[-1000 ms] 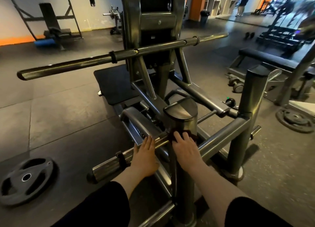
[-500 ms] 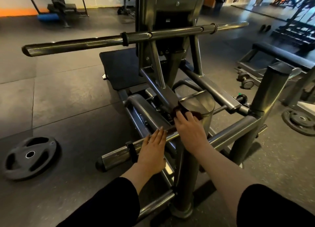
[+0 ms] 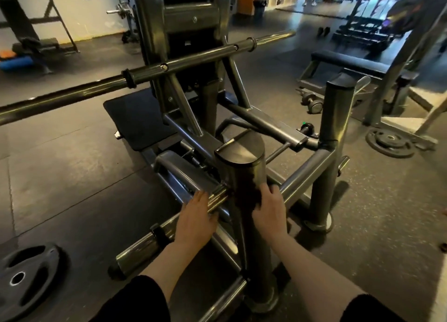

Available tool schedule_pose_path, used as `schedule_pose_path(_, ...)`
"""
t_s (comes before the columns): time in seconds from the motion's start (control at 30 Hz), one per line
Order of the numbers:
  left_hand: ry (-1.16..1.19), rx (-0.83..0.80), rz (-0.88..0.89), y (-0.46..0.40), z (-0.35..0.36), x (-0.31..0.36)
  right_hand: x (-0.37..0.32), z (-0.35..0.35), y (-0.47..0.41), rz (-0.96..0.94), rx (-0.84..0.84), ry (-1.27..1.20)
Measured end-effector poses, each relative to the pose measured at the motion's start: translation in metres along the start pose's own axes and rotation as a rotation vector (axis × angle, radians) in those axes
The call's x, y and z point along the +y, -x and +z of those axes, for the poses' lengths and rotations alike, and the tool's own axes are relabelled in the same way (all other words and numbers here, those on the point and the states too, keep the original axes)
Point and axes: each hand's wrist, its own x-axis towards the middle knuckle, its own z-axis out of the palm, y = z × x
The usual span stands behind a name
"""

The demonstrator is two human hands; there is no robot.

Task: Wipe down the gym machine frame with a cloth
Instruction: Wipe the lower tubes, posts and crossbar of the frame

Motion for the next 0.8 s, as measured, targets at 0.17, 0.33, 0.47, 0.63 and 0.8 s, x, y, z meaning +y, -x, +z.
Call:
schedule_pose_path(0.17,0.157,0.111,0.214,-0.046,-0.014,0.045,-0.037,0.003,-0.027,-0.061,0.193,-0.298)
schedule_pose_path(0.33,0.000,-0.042,0.271,-0.081,-0.007,0.074,-0.005,0.028,-0.029,0.128,0.147,-0.303)
schedule_pose_path(0.47,-0.040,-0.029,0.268,-0.105,-0.003,0.083,0.010,0.025,-0.031,0.410,0.149,-0.480)
schedule_pose_path(0.63,0.017,-0.062,0.286,-0.146,0.006,0.094,-0.008,0.009,-0.060,0.152,0.267,-0.538)
schedule_pose_path(0.8,-0.381,0.051,0.395,-0.159,0.028,0.092,0.040,0.024,-0.047,0.348,0.079,-0.641)
